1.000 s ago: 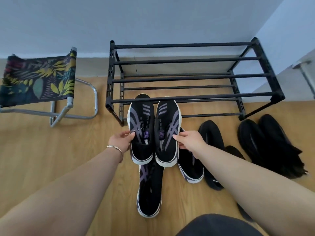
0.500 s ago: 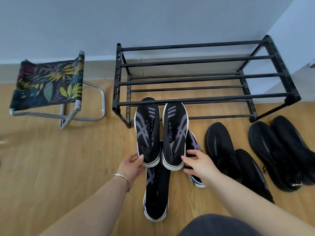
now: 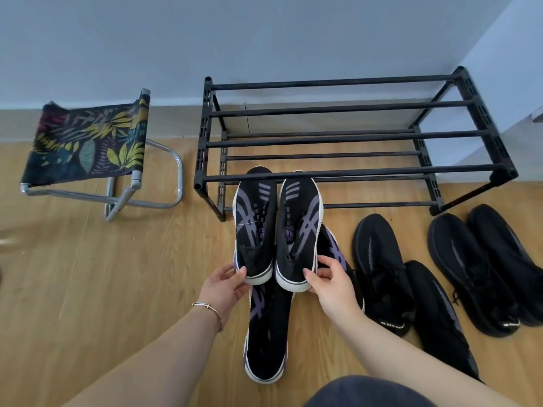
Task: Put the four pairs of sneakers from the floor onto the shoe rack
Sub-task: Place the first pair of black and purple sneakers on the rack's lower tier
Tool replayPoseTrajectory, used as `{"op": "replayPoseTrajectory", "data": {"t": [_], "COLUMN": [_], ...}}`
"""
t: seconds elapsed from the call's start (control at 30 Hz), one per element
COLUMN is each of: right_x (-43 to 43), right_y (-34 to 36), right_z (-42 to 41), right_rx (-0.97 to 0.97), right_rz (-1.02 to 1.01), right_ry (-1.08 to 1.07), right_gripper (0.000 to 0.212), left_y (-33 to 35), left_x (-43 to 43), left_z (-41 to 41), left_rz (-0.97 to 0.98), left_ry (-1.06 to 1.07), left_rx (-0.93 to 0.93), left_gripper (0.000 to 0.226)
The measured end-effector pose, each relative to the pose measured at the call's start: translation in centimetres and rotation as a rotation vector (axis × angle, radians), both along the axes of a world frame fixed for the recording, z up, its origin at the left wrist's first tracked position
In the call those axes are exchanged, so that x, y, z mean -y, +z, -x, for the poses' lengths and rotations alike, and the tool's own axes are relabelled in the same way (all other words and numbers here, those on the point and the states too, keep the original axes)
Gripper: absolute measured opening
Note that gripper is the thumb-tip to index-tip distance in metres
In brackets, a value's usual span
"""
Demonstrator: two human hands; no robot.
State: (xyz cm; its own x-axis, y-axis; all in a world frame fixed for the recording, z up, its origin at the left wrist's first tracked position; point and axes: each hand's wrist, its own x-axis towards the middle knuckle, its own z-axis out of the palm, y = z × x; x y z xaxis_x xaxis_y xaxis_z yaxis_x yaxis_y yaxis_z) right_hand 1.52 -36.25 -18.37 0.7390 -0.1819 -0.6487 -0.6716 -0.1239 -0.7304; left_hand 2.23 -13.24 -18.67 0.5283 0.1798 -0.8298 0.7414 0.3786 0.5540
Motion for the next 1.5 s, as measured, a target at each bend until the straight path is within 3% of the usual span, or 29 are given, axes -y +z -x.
{"op": "replayPoseTrajectory", "data": {"t": [0.37, 0.73, 0.93, 1.2, 1.37, 1.5], "right_x": [0.4, 0.5, -0.3, -1.3, -1.3, -1.0], "right_y": [1.4, -0.9, -2.6, -3.1, -2.4, -0.9], "right_z": [-7.4, -15.0, -15.9, -16.4, -16.2, -15.3], "right_rx": [0.068, 0.078, 0.038, 0.079, 0.102, 0.192], "right_rz": [-0.108, 0.020, -0.043, 0.071, 0.113, 0.359], "right_ry": [-0.051, -0.051, -0.166, -0.137, -0.104, 0.132], "right_gripper": [0.049, 0.050, 0.047, 0.046, 0.045, 0.043], "left_y": [1.7, 0.3, -0.1, 0.1, 0.1, 0.2], "left_x": [0.0, 0.1, 0.7, 1.6, 1.4, 1.1], "left_z": [-7.0, -13.0, -12.8, -13.2, -12.9, -12.2], "left_rz": [0.016, -0.194, -0.282, -0.333, -0.357, -0.451], "left_ry": [0.008, -0.013, 0.013, 0.122, 0.078, -0.041], "left_rx": [0.040, 0.055, 0.025, 0.014, 0.016, 0.036], "left_gripper": [0.033, 0.034, 0.036, 0.039, 0.037, 0.042]}}
